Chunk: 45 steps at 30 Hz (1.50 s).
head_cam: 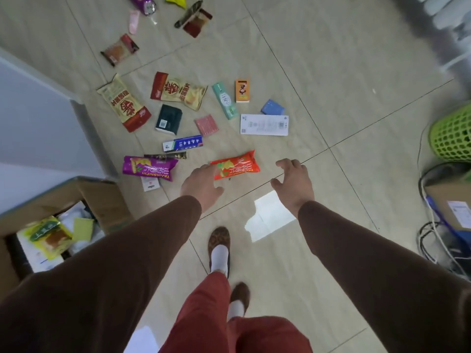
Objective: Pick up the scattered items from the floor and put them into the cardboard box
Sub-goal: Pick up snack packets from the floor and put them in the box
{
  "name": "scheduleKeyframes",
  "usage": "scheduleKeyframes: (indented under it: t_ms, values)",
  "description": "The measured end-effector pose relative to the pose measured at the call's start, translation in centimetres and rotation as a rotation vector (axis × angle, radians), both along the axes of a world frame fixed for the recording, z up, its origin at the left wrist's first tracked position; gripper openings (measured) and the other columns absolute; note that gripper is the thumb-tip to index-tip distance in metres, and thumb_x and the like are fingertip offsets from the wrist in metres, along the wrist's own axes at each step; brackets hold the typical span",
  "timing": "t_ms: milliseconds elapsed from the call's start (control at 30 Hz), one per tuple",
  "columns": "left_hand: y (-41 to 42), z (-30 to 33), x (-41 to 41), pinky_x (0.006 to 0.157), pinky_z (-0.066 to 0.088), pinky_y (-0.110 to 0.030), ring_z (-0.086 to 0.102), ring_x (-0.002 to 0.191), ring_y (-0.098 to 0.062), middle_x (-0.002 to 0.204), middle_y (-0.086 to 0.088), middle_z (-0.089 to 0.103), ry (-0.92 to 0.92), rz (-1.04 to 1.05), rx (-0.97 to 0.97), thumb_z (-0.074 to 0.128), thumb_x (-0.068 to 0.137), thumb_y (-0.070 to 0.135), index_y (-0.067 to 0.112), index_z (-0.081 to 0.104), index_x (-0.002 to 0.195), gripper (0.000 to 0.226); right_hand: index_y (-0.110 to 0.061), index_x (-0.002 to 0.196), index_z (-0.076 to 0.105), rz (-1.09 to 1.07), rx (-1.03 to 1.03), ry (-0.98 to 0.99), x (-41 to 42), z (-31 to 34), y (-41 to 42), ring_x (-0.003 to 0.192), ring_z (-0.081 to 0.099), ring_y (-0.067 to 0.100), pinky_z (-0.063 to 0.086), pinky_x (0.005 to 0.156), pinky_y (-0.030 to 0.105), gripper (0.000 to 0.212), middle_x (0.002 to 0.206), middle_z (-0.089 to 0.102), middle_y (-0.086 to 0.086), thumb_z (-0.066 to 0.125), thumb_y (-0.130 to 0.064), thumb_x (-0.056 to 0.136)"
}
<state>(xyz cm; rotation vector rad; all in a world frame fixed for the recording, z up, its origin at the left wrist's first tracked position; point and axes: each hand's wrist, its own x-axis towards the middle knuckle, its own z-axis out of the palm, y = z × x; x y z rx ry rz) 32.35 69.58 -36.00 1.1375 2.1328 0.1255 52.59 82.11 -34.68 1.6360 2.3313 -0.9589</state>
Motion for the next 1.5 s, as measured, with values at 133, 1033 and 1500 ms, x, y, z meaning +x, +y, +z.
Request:
scheduleKeyframes:
  t_ms: [133,1033,1500]
  values:
    - [7.2,-0.1,1.1,0.09,0.052,-0.044,0.061,0.107,-0.027,0.111,-0.006,0.063,-0.012,-0.012,-0.016,0.071,0.085,0.029,0.017,0.06,0.115,0.034,-0.014,0.137,0.053,-0.028,-0.014,-0.006,1.2,-0.2,6.7,0.123,0.047,0.028,0.044,0.1,0.038,0.049,0.132,0.055,0.008,0.065,-0.018,0.09]
    - [52.1,-4.8,-0.9,0.098,0.046,-0.043,0.055,0.118,-0.029,0.125,-0.008,0.059,-0.102,0.397,0.008,0.069,0.086,0.022,0.015,0.056,0.125,0.042,-0.018,0.137,0.051,0.416,-0.019,-0.042,-7.9,-2.1,56.5,0.123,0.047,0.025,0.044,0.098,0.037,0.047,0.132,0.055,0.005,0.062,-0.018,0.091]
    - [64.4,-5.5,-16.6,0.094,0.051,-0.044,0.06,0.113,-0.024,0.123,-0.003,0.061,-0.057,0.697,-0.008,0.071,0.085,0.03,0.02,0.056,0.124,0.043,-0.016,0.137,0.05,0.716,-0.067,-0.015,-29.0,-4.1,71.9,0.122,0.049,0.023,0.044,0.098,0.034,0.045,0.132,0.055,0.005,0.059,-0.019,0.093]
